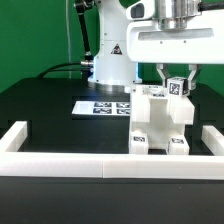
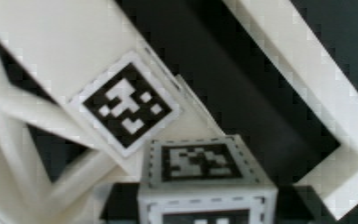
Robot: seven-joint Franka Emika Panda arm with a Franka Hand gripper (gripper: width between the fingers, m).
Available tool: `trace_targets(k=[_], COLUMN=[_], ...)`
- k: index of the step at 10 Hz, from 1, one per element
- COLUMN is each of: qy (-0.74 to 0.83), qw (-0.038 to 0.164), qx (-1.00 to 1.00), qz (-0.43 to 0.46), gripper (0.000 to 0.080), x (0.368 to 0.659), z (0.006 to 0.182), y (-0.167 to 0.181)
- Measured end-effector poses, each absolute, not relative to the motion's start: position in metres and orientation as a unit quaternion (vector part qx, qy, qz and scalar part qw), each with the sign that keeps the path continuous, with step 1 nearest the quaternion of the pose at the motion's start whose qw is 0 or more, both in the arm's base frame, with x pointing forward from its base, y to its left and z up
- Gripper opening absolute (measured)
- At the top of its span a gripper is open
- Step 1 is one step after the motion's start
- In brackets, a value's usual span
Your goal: Assemble chair
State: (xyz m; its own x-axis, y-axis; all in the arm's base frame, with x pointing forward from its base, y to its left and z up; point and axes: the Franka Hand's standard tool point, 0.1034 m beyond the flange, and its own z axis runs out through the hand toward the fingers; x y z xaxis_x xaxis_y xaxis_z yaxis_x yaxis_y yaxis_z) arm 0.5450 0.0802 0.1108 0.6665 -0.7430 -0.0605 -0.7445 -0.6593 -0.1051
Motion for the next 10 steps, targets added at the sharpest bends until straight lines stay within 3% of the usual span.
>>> trace_targets(k=[5, 6, 7, 8, 9, 10], qy=[0.561, 0.562, 0.56, 0.56, 0.533, 0.506], qw=[0.075, 0.075, 0.075, 0.075, 0.075, 0.076], qx=[-0.824, -0.823, -0.825, -0.825, -0.843, -0.859], qz=[0.015, 0.016, 0.016, 0.015, 0.012, 0.009], gripper=[0.0287, 0.0341, 0.0341, 0.0528, 0.0528, 0.0624], x=[0.546, 0.546, 0.546, 0.546, 0.5475, 0.548], z=[0.1102, 0.1102, 0.1101, 0.1102, 0.111, 0.1113], y=[0.0836, 0.0837, 0.0837, 0.0837, 0.0848, 0.0858])
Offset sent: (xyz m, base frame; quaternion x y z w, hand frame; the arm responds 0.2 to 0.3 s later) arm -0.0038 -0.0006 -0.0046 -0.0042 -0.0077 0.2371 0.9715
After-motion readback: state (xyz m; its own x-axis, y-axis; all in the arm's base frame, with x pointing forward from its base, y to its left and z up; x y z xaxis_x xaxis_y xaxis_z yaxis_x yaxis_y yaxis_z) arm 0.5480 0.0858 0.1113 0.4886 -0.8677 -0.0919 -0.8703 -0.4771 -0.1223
